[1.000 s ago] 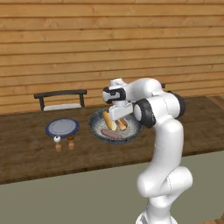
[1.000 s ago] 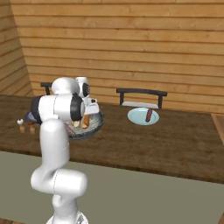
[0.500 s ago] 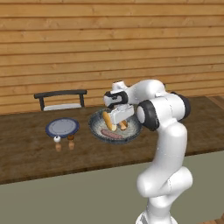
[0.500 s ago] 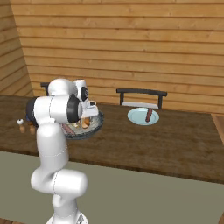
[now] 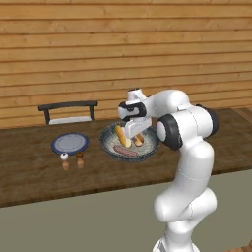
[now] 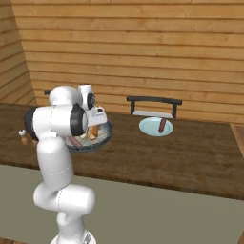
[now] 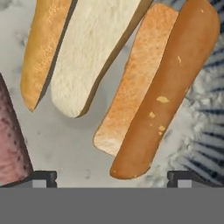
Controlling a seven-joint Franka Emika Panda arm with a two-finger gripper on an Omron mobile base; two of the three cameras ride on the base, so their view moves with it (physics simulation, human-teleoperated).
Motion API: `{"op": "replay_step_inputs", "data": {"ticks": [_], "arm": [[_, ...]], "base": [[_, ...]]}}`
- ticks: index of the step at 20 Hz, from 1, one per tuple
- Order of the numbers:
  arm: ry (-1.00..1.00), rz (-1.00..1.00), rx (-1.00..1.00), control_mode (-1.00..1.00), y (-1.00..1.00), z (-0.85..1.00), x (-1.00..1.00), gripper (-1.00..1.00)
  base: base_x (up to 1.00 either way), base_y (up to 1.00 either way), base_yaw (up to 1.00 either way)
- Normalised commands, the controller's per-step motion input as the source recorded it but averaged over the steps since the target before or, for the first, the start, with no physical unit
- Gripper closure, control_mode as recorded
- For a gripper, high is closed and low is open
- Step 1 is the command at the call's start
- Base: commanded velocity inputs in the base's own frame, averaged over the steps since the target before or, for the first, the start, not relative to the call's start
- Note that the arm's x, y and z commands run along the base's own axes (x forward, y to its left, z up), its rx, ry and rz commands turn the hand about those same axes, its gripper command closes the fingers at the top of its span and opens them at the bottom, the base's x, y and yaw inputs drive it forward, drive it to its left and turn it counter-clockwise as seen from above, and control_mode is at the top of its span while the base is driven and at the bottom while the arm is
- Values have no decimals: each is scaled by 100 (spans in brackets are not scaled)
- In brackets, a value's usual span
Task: Place one bun and one sausage from the bowl on each plate.
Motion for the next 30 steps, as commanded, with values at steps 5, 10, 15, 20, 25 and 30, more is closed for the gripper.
{"op": "replay_step_inputs", "data": {"ticks": [5,10,15,20,25,30], "arm": [[-10,0,0,-100,0,-16,32,-100],[-5,0,0,-100,0,-30,16,-100],[0,0,0,-100,0,-25,0,-100],[0,0,0,-100,0,-11,0,100],[0,0,0,-100,0,0,0,100],[0,0,0,-100,0,1,0,100]], "base": [[0,0,0],[0,0,0],[0,0,0],[0,0,0],[0,0,0],[0,0,0]]}}
